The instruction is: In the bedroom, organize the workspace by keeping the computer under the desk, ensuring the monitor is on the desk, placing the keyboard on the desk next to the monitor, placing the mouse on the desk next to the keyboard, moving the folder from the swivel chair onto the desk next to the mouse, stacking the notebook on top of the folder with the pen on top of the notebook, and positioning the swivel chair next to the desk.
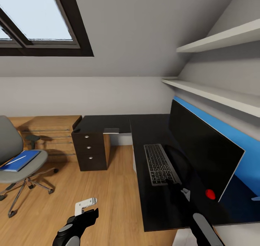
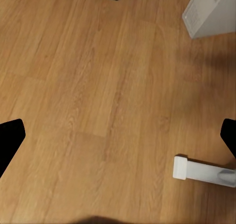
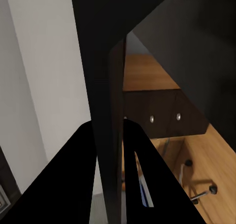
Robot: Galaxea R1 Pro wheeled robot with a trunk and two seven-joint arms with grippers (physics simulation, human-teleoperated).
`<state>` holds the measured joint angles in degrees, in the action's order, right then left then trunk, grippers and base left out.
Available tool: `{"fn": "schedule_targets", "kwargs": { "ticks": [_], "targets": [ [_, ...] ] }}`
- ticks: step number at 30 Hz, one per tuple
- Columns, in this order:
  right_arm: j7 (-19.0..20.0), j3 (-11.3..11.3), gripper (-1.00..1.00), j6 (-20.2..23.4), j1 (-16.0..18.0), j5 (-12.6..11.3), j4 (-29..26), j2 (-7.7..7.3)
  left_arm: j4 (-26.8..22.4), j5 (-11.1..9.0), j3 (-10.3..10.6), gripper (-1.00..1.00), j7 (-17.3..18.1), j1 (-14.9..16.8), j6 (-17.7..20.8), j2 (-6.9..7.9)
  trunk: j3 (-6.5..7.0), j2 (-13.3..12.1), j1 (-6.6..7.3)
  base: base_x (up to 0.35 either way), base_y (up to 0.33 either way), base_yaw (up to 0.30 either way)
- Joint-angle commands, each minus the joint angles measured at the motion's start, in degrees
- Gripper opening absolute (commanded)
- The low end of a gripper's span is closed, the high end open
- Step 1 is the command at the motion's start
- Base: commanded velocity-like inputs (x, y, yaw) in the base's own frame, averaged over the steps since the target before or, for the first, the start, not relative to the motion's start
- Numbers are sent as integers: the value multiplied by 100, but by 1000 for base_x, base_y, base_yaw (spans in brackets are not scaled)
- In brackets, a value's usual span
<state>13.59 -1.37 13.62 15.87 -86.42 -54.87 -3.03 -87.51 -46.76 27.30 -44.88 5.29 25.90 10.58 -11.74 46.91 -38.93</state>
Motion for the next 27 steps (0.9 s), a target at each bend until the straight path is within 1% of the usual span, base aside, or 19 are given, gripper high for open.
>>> {"fn": "schedule_targets", "kwargs": {
  "ticks": [1, 4, 14, 27],
  "targets": [
    [31, -11, -100, 14, 4, -68, 3, -5, -8, -34, 12, 100, -47, 7, 11, 5, -8, 6, -2, 194, -2, 0],
    [30, -11, -100, 11, 4, -68, 3, -5, -10, -40, 12, 100, -47, 7, 11, 5, -8, 6, -2, 183, -1, 0],
    [31, -12, -100, 10, 4, -68, 3, 0, -5, -36, 12, 100, -46, 7, 11, 5, -8, 6, -2, 70, 0, 0],
    [22, -12, -100, 18, 4, -68, 3, 0, -5, -35, 12, 100, -55, 7, 11, 5, -8, 6, -2, 9, 0, 0]
  ]
}}
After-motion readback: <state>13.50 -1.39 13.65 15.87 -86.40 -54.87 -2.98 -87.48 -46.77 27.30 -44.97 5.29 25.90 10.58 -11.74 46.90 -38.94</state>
